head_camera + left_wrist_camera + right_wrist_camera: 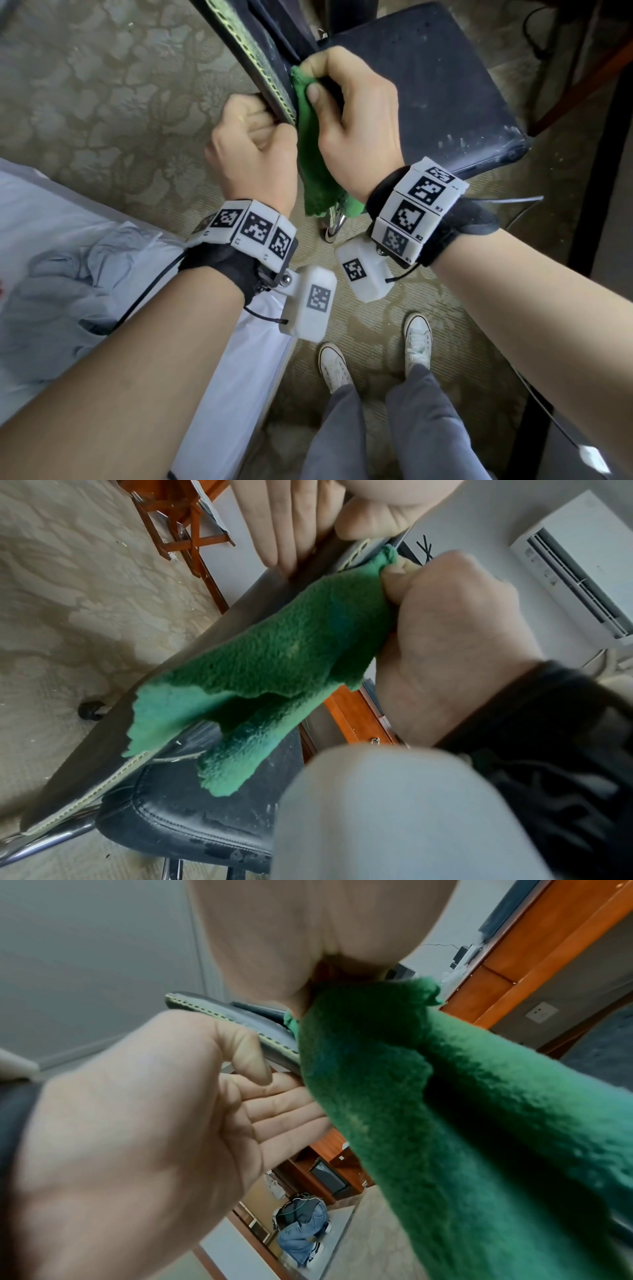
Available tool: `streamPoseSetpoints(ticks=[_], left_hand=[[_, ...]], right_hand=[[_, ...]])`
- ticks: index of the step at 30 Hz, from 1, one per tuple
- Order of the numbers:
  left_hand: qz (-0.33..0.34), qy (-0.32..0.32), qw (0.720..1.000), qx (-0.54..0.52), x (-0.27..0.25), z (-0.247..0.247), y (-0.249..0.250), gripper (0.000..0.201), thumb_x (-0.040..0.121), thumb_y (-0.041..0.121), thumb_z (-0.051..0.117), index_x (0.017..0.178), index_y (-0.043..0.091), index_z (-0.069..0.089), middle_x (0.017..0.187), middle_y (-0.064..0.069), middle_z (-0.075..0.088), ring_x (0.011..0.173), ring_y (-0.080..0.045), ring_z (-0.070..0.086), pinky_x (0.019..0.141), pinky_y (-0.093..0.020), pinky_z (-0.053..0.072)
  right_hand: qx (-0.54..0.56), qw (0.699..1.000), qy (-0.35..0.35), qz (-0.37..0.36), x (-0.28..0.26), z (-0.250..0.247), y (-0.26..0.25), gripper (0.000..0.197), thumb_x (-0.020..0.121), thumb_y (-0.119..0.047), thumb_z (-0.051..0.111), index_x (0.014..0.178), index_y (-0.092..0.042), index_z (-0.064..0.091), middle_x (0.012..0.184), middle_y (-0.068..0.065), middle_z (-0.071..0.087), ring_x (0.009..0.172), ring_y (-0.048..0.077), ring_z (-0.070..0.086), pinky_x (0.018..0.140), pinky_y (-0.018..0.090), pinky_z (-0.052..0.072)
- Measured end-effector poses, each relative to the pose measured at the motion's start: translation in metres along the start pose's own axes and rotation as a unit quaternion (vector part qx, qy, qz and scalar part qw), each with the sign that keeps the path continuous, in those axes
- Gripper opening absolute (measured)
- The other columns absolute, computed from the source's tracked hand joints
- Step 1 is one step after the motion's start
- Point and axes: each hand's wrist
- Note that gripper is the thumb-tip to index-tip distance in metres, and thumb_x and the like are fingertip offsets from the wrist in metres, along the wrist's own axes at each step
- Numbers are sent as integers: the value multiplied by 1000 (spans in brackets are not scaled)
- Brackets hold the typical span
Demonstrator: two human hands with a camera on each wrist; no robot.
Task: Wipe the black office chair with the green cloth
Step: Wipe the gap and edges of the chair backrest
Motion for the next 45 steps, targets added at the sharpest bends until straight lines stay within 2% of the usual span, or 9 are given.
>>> streamPoseSetpoints(ticks=[6,10,16,23,27,31,36,41,45], left_hand=[[17,9,1000,20,0,0,2,19,69,2,59,86,-3,66,62,11,58,49,9,55,58,-4,40],[15,7,1000,19,0,0,2,16,70,4,60,85,5,65,66,10,64,52,9,58,59,-5,42],[11,5,1000,25,4,0,-1,18,68,12,59,85,9,65,71,3,69,55,3,62,61,-7,44],[33,25,997,60,7,-2,-2,14,76,31,59,78,17,60,61,16,60,53,8,56,60,-4,38],[43,34,995,77,10,0,-4,24,79,42,61,77,18,59,58,18,56,54,10,54,60,-2,34],[58,43,992,103,11,2,-7,34,81,53,61,73,20,57,53,17,53,52,8,53,61,0,31],[46,50,993,101,11,5,-6,33,84,47,62,73,17,58,54,16,54,52,8,54,61,0,32],[49,55,992,104,9,6,-4,29,86,41,65,74,16,58,58,19,55,55,15,55,60,2,33],[52,65,993,87,10,7,-8,41,79,56,57,73,15,61,53,18,55,53,9,55,61,-9,41]], right_hand=[[46,998,11,51,7,-4,-1,14,82,-3,63,96,-4,63,77,-1,66,72,7,62,76,29,54],[30,998,7,46,6,-5,-2,6,87,-17,68,89,-13,72,81,-13,69,79,-2,63,77,20,52],[17,998,-1,56,16,-2,-3,6,83,-16,67,81,-15,72,76,-7,70,76,8,64,77,34,54],[12,995,-5,99,23,-1,-3,3,75,-16,72,74,-18,71,69,-10,68,67,1,62,72,27,55],[15,998,-10,64,21,-2,-2,0,76,-13,69,75,-12,69,68,-7,67,65,4,61,69,26,54],[-11,999,-28,-21,23,-4,-4,5,72,-4,64,75,-6,67,70,-3,66,67,9,59,65,18,48],[-61,992,-23,-108,23,-2,1,4,74,-6,65,76,-5,68,74,3,66,70,17,61,65,29,48],[-31,995,37,-83,9,5,5,4,79,-2,68,75,-3,68,72,4,66,68,15,60,64,21,45],[1,999,34,-40,4,4,8,5,83,-6,68,82,-8,73,79,1,68,76,11,63,70,21,49]])
Point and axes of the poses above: each hand's wrist, its own x-axis towards the middle knuckle, its own z-axis out of the palm, y = z × x
